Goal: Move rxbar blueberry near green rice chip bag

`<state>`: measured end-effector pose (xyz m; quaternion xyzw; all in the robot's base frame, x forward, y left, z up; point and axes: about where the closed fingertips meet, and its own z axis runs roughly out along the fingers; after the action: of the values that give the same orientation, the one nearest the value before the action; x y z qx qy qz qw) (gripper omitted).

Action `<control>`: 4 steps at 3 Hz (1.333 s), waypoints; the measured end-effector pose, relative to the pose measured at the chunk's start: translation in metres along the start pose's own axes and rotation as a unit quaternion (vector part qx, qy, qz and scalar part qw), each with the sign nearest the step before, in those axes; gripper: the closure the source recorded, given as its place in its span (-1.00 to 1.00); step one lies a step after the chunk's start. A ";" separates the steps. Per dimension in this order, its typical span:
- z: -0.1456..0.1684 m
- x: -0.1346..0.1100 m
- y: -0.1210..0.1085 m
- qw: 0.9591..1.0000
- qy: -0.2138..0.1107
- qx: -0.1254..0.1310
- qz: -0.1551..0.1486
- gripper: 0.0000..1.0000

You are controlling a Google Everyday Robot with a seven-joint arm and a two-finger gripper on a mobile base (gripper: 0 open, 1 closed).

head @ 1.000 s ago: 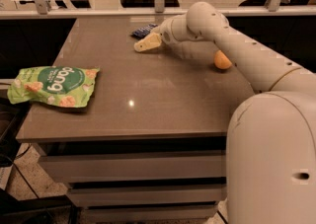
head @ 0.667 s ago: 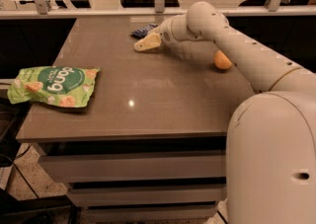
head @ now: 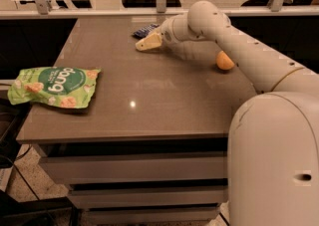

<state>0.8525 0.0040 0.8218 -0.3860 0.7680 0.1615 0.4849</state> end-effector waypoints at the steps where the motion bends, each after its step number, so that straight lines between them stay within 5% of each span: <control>1: 0.000 0.000 0.000 1.000 0.000 0.000 0.000 -0.71; 2: 0.000 0.000 0.000 1.000 0.000 0.000 0.000 -1.00; 4: 0.000 -0.001 0.003 1.000 -0.015 -0.012 0.014 -1.00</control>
Offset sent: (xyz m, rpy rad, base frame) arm 0.0000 0.0001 -0.0001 0.0000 0.0001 0.0001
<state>0.8504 0.0066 0.8220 -0.3783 0.7638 0.1831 0.4899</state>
